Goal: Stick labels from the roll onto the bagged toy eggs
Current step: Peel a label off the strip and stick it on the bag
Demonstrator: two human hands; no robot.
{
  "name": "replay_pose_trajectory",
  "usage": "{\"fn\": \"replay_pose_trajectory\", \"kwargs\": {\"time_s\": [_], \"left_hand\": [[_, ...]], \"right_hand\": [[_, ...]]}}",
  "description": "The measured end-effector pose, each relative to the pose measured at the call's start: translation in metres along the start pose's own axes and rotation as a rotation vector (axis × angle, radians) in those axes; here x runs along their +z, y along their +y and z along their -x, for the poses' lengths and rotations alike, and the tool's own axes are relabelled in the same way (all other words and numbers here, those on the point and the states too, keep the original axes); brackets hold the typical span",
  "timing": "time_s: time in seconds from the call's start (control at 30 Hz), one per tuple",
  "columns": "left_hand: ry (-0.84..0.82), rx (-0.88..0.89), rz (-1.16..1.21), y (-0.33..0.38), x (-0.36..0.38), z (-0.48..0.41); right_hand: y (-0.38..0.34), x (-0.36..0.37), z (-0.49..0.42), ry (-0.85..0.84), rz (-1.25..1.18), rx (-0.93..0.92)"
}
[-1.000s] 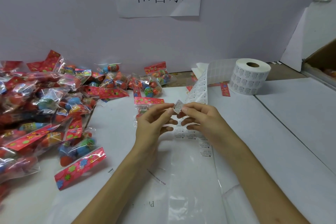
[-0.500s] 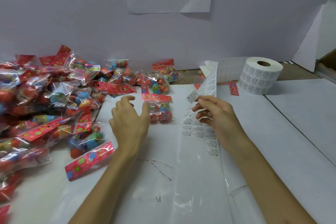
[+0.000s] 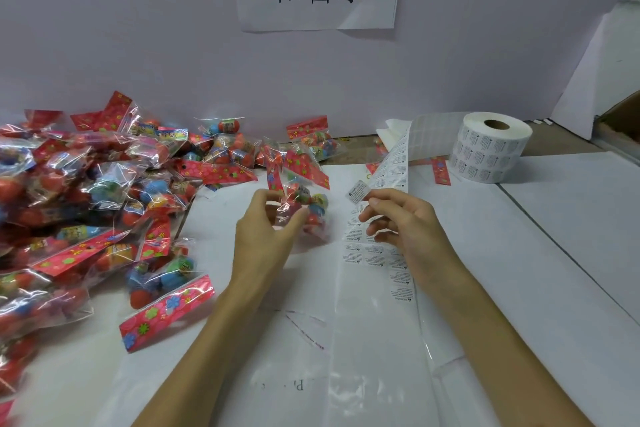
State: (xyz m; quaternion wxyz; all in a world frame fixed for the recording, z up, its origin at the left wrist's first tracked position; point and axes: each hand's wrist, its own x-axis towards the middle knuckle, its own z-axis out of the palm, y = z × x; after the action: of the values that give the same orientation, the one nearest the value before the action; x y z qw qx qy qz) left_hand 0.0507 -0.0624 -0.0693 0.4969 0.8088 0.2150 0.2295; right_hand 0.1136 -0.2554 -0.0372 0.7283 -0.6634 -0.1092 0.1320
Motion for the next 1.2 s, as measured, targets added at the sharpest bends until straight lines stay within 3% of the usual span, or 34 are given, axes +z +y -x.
{"fn": "replay_pose_trajectory", "kwargs": {"time_s": [0.27,0.43,0.77,1.2], "left_hand": [[-0.205,-0.35,0.754,0.01,0.004,0.005],[-0.289,-0.405,0.927,0.012,0.004,0.003],[-0.355,-0.296,0.859,0.015,0.003,0.003],[-0.345,-0.33,0.835,0.015,0.004,0.0]], "right_hand": [[0.005,0.005,-0.001,-0.04,-0.04,0.027],[0.008,0.007,-0.001,-0.067,-0.099,0.035],[0.012,0.01,-0.002,-0.099,-0.054,0.02],[0.011,0.011,0.0,-0.13,-0.068,0.021]]}}
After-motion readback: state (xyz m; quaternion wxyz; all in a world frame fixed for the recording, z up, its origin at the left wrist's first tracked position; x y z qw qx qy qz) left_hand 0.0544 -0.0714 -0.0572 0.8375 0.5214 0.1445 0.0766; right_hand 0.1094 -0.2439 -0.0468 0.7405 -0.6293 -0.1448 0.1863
